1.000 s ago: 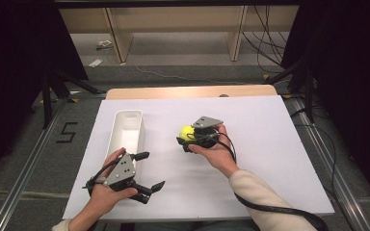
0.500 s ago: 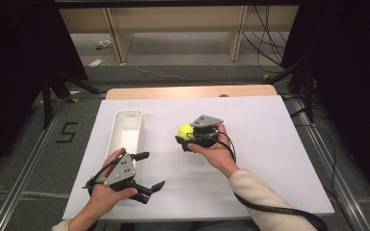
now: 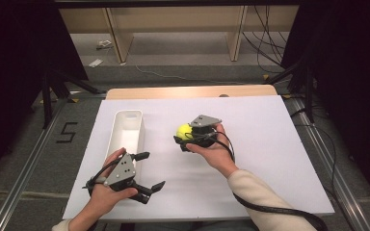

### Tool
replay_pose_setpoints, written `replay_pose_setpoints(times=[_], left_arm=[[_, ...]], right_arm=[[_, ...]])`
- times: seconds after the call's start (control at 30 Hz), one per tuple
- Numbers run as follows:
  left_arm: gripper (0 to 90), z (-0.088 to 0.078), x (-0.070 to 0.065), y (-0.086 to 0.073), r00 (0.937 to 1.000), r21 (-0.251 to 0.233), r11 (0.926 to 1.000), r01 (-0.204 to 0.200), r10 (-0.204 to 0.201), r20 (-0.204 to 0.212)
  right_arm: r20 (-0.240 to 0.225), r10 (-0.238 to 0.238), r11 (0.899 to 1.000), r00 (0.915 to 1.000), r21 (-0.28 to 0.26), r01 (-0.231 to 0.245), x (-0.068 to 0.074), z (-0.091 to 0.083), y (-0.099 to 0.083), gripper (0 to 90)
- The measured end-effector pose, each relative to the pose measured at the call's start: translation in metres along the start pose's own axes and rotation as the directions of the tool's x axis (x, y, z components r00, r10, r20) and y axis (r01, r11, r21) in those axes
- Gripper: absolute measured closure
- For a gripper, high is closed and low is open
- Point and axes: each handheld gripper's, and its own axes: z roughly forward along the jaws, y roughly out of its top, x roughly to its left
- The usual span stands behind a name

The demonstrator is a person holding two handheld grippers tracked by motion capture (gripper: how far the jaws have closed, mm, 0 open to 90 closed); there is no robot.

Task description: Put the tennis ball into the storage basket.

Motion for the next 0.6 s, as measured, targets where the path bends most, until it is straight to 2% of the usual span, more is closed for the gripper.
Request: replay_pose_setpoints(times=[0.6], left_arm=[[0.0,0.0006,-0.0002,-0.0003,1.0,0.004,1.0,0.0,0.0,0.003]], right_arm=[[-0.014,0.007,1.0,0.9999,-0.02,-0.008,0.0047,-0.0003,0.0064,25.8]])
